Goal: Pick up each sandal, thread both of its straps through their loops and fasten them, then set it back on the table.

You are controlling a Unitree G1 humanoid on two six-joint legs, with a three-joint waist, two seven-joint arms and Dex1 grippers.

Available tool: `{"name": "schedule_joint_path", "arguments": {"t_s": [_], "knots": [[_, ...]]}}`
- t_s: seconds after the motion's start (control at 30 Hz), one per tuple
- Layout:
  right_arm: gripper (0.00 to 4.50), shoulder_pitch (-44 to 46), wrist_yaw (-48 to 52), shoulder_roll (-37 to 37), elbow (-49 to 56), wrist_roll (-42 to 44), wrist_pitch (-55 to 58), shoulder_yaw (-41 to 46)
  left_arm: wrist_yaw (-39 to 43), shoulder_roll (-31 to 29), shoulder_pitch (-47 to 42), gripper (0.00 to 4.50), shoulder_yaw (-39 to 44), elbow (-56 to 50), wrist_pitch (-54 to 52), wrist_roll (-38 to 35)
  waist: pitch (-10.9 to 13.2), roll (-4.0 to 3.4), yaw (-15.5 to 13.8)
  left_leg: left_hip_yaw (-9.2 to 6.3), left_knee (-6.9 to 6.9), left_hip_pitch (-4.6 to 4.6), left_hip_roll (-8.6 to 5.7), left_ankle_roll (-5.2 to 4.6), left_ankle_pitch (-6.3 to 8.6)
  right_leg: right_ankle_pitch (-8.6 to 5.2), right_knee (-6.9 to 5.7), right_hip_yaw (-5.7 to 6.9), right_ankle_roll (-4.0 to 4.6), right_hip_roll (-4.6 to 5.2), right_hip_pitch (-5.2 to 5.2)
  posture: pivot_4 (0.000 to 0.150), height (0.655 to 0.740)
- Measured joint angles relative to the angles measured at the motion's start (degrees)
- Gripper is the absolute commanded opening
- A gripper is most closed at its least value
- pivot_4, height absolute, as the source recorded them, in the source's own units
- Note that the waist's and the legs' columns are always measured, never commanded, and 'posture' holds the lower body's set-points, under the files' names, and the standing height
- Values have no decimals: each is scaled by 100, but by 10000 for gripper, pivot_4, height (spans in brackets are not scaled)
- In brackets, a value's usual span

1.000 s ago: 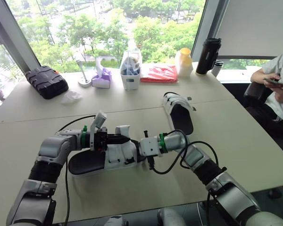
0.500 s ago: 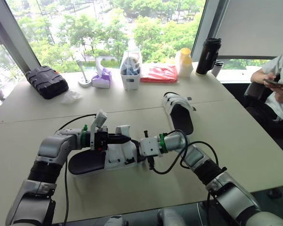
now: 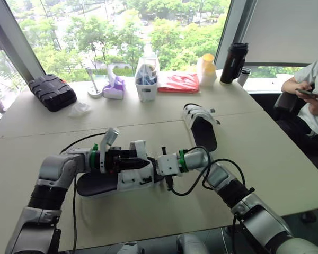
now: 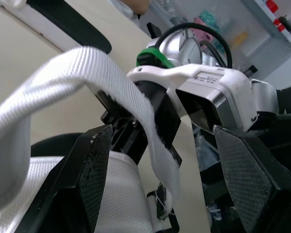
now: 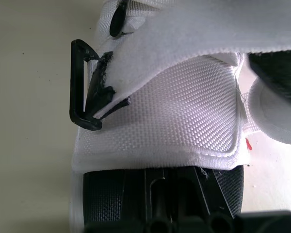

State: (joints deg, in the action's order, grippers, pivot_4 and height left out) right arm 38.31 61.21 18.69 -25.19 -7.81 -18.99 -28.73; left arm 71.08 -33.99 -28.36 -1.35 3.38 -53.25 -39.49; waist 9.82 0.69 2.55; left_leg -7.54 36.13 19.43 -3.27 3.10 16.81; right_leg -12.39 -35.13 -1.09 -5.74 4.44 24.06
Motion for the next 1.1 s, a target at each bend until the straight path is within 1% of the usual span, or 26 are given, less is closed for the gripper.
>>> {"name": "schedule_joint_path", "arguments": {"t_s": [0.1, 0.37, 0.4, 0.43, 0.6, 1.1], "knots": [[0, 0, -2, -1, 0, 0, 0, 0, -3, -28, 58, 34152, -4, -156, -27, -5, 0, 0, 1, 1, -1, -1, 0, 0, 0, 0, 0, 0, 0, 0, 0, 1500, 7400], [0, 0, -3, -2, -1, -1, 0, 0, -79, 24, 63, 34152, -7, -178, 21, 3, 0, 0, 1, 1, -1, -1, 0, 0, 0, 1, 0, 0, 3, 0, 0, 1500, 7400], [0, 0, -3, -2, -1, -1, 0, 0, -85, 30, 63, 28953, -10, -178, 31, 6, 0, 0, 1, 1, -1, -1, 0, 0, 0, 1, 0, 0, 2, 0, 0, 1500, 7400], [0, 0, -3, -2, -1, -1, 0, 0, -91, 36, 64, 25823, -14, -178, 36, 9, 0, 0, 1, 1, -1, -1, 0, 0, 0, 1, 0, -1, 2, 0, 0, 1500, 7400], [0, 0, -5, -2, -1, -1, 0, 0, -88, 40, 69, 488, -28, -178, 38, 11, 0, 0, 1, 1, -1, -1, 0, 0, 0, 1, 0, -1, 2, 0, 0, 1500, 7400], [0, 1, -8, -2, -2, -3, 0, 0, -37, 11, 67, 488, -62, -161, -92, -78, 0, 0, 2, 2, -1, -1, 0, 0, 0, 1, 0, -1, 2, 0, 0, 1500, 7400]]}}
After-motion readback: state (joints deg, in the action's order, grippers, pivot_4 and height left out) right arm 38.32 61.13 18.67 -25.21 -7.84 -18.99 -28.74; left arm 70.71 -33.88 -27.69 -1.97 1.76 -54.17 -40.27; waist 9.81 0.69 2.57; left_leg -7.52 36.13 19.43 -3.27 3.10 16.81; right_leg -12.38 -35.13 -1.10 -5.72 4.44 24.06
